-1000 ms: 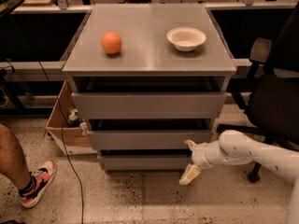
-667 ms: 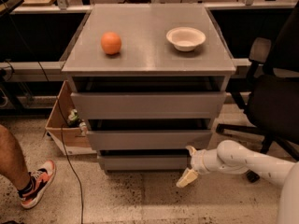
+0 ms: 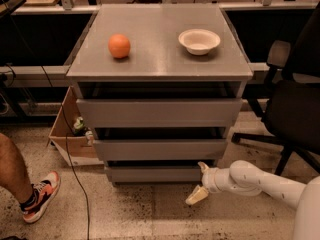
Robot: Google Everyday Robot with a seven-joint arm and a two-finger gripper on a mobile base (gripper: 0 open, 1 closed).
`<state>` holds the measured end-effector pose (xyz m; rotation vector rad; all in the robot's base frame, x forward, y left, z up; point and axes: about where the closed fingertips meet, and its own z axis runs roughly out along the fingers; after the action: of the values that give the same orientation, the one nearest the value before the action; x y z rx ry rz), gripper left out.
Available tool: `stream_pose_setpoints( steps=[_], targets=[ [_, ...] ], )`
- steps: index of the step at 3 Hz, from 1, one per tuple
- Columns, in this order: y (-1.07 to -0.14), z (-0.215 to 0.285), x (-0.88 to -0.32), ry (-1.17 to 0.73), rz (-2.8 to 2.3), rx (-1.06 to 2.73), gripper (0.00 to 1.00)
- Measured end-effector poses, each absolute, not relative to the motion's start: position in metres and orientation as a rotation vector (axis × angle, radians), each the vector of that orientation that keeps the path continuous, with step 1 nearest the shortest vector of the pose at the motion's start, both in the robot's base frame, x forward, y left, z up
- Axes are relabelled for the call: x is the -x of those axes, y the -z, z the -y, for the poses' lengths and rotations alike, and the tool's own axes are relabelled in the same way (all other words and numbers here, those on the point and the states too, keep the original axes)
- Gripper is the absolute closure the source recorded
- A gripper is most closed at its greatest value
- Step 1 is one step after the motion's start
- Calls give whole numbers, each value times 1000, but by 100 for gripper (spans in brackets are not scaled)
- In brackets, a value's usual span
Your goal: Open bottom drawer
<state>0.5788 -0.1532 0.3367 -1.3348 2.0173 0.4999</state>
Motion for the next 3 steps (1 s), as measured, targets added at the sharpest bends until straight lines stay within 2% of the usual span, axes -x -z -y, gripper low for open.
stream_pose_setpoints(
  steps=[2, 3],
  targets=[
    [-275, 144, -620, -456, -1994, 1236, 0],
    [-275, 144, -620, -456, -1994, 1236, 0]
  ],
)
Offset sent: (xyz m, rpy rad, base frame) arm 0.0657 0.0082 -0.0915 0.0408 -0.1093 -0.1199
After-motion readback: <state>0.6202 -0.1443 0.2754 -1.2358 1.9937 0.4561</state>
